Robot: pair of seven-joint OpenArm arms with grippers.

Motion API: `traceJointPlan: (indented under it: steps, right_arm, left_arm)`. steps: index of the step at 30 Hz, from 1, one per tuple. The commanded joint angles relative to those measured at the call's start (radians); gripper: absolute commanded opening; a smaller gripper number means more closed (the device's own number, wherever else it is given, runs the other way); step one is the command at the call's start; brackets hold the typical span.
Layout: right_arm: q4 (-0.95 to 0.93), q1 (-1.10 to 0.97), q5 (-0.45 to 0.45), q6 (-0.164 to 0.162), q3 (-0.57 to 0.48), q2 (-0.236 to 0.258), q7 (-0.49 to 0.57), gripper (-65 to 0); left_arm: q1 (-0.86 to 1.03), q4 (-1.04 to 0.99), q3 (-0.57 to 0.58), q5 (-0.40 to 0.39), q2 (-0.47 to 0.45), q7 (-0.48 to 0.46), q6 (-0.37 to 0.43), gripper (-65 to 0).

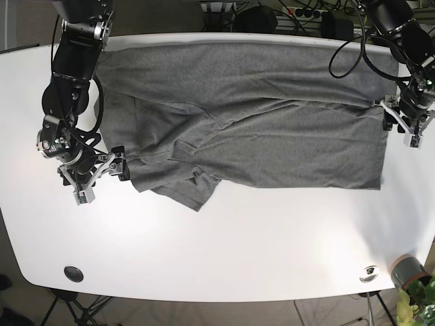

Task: Fold the T-shirt properly
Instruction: 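Drag the grasped side with the right gripper away from the left gripper, then move the left gripper to grasp the shirt's hem corner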

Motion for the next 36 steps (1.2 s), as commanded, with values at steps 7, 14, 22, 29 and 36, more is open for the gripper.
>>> traceJointPlan:
  steps: [7, 14, 22, 29, 36]
  right_arm:
    - [-0.257, 0.136, -0.005, 0.029, 0.002, 0.014, 0.141, -5.9]
    - [-0.366, 0.174, -0.005, 0.081, 0.002, -0.023, 0.162, -5.9]
    - [-0.365, 0.136, -0.005, 0.081, 0.000, -0.058, 0.162, -5.9]
    - [-0.346, 0.117, 0.001, 0.082, -0.043, -0.086, 0.162, -8.4]
    - [-0.295, 0.091, 0.003, 0.073, -0.093, -0.087, 0.187, -33.1]
  left_arm:
    - [-0.004, 0.020, -0.001, -0.008, -0.022, -0.010, 0.002, -41.7]
    - [-0.004, 0.013, -0.006, -0.008, -0.022, -0.010, 0.002, -41.8]
    - [-0.010, 0.011, 0.002, 0.000, -0.025, -0.012, 0.002, -41.8]
    - [-0.087, 0.011, 0.046, 0.001, -0.030, -0.012, 0.002, -41.8]
    - [-0.193, -0.015, 0.052, 0.069, -0.027, -0.012, 0.002, -41.5]
